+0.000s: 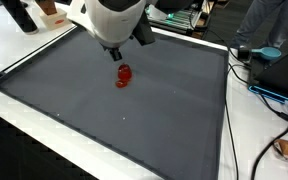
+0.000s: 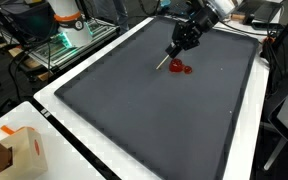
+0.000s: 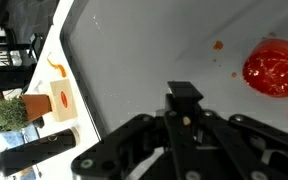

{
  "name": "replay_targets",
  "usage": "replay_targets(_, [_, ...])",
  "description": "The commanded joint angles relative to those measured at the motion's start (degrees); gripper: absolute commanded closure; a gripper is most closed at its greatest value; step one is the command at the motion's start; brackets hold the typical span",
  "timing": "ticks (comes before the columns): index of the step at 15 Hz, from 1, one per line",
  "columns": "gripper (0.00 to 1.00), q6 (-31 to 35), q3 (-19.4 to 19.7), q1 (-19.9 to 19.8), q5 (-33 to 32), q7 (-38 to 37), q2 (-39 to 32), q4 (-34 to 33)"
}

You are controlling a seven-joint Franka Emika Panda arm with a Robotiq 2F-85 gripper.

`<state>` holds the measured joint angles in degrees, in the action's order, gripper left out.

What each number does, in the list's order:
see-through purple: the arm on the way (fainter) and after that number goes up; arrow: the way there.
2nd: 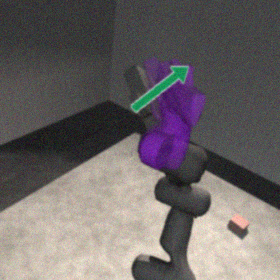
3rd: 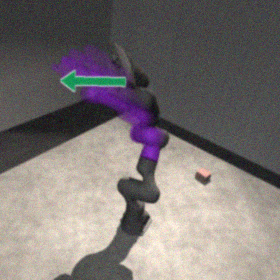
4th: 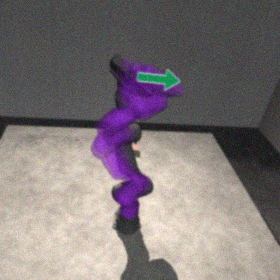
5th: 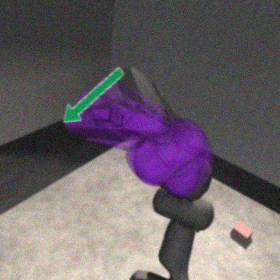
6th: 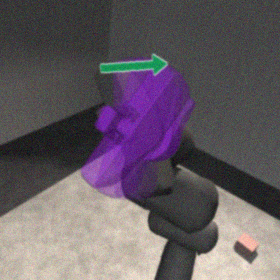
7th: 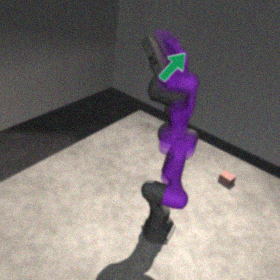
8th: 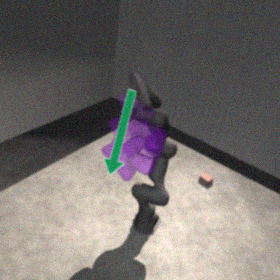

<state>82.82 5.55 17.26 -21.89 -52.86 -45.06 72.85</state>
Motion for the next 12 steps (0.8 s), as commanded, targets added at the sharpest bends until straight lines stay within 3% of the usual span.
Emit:
replay_targets(1, [0.97, 0.68, -0.05, 0.57, -1.57, -1.02, -2.18, -1.64])
replay_targets(12, [0.97, 0.98, 0.31, 0.8, -1.48, -0.88, -4.96, -3.75])
